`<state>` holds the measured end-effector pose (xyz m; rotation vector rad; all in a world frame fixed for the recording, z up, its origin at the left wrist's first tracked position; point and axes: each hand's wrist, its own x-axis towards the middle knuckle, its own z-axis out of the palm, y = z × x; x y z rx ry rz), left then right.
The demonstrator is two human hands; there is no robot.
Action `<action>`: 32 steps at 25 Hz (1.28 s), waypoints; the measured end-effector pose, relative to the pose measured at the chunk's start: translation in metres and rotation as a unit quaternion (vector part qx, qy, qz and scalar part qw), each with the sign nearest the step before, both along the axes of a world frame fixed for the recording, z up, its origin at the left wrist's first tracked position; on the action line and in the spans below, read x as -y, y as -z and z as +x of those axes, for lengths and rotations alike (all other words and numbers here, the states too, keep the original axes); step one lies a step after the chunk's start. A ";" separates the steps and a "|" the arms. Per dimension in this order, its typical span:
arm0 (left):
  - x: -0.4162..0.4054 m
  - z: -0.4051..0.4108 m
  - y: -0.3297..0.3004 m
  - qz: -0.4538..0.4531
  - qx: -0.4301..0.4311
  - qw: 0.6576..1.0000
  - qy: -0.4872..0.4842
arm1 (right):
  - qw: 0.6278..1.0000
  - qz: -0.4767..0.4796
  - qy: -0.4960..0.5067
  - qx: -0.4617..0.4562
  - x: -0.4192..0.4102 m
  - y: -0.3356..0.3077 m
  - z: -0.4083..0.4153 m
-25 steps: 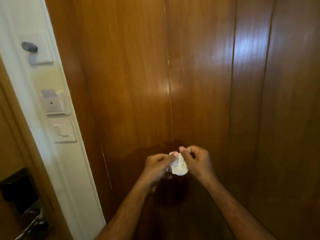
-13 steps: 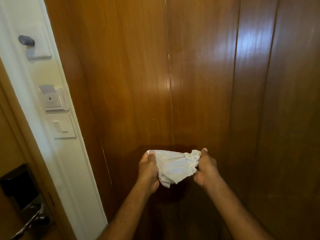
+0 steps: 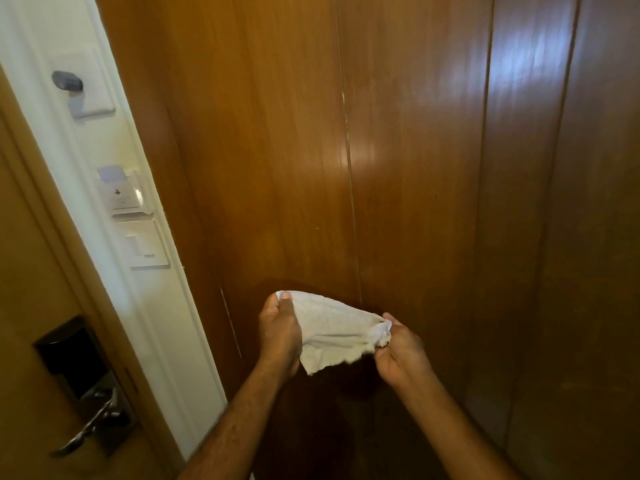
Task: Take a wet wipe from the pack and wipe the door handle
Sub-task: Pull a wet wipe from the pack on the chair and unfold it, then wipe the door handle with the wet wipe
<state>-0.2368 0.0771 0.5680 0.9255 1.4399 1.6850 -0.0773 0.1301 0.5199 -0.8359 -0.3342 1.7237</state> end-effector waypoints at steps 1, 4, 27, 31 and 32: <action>0.002 -0.004 0.003 -0.003 -0.010 1.000 -0.013 | 1.000 -0.022 0.018 0.004 -0.002 0.001 -0.003; 0.007 -0.007 0.015 -0.011 -0.048 0.998 -0.026 | 0.997 -0.062 -0.025 0.047 0.008 0.007 -0.020; 0.218 -0.305 0.105 -0.199 -0.611 0.604 -0.470 | 0.946 0.074 -0.294 -0.117 0.095 0.076 -0.299; 0.248 -0.383 0.112 -0.191 -0.734 0.422 -0.497 | 0.880 0.267 -0.356 0.163 0.147 0.099 -0.389; 0.250 -0.392 0.116 -0.180 -0.750 0.399 -0.497 | 0.850 0.284 -0.382 0.227 0.163 0.104 -0.407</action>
